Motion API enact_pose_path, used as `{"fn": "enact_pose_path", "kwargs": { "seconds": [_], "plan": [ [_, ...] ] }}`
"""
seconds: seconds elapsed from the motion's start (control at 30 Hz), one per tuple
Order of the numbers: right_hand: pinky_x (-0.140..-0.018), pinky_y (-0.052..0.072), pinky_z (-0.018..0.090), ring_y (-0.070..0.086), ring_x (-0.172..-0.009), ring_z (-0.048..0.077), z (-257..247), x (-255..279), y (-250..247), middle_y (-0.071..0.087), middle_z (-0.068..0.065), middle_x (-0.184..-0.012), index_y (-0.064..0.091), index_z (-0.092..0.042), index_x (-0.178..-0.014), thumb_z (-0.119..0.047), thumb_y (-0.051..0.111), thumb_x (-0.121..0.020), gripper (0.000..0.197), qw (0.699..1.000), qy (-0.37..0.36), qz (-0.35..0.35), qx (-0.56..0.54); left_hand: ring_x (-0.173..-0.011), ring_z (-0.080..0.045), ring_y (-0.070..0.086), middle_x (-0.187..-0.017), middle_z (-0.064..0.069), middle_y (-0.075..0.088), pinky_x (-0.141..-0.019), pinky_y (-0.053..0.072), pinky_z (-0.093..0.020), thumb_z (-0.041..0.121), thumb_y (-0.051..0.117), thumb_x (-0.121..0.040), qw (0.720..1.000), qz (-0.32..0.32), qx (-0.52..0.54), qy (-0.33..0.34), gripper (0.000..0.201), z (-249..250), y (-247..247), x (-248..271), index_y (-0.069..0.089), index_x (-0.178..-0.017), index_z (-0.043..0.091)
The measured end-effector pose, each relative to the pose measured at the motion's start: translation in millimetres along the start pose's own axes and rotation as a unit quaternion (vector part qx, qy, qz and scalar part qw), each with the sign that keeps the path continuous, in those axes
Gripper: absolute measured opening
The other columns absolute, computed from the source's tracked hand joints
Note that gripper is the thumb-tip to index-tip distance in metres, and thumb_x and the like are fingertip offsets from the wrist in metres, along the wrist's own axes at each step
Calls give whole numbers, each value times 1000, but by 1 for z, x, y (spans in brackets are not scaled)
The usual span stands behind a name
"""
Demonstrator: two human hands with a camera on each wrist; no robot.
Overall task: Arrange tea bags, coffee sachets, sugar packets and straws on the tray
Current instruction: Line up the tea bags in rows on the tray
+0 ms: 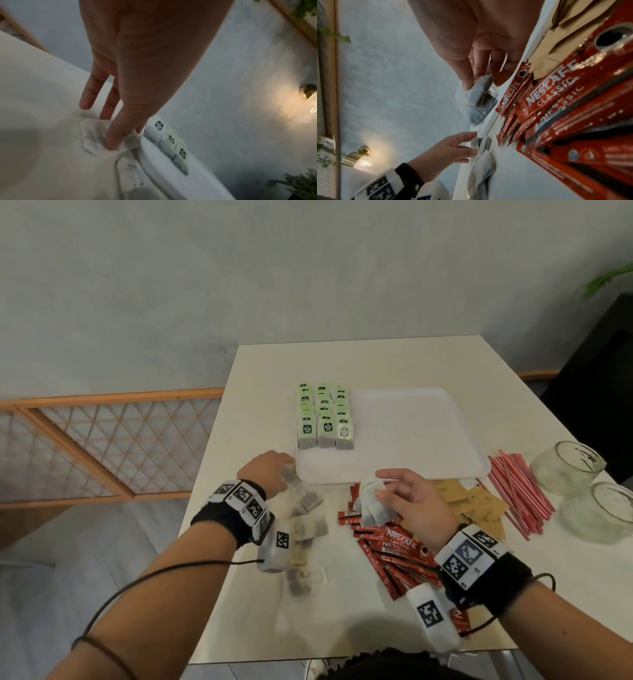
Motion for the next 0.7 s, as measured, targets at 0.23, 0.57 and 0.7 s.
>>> {"fn": "enact_pose_path", "kwargs": {
  "seconds": [0.23, 0.57, 0.7],
  "plan": [
    [-93, 53, 46, 70, -93, 18, -2, -2, -3, 75, -1, -94, 66, -23, -110, -14, 66, -90, 22, 999, 7, -15, 33, -114, -24, 56, -126, -5, 57, -90, 47, -34, 22, 71, -86, 999, -7, -33, -24, 43, 2, 6, 2, 57, -127, 19],
    [-79, 57, 27, 72, -90, 20, -19, -9, 3, 76, 4, -93, 70, -18, -106, -7, 67, -87, 23, 998, 16, -44, -45, -82, -24, 64, -98, -10, 60, -69, 60, -35, 21, 62, -94, 944, 86, 318, 31, 23, 36, -16, 32, 50, -85, 4],
    [-86, 56, 36, 71, -93, 24, -27, -19, 6, 76, 9, -97, 71, -13, -108, -6, 66, -88, 22, 995, 24, -60, -76, -78, -27, 69, -105, -19, 63, -67, 62, -39, 22, 60, -95, 896, 32, 443, -6, 22, 70, 6, 41, 54, -100, 2]
  ]
}}
Point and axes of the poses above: each hand's wrist, its own x-axis away from the middle knuckle, its own y-axis out of the palm, z = x × y, the point moved 1 cm from there along -x, towards the middle knuckle
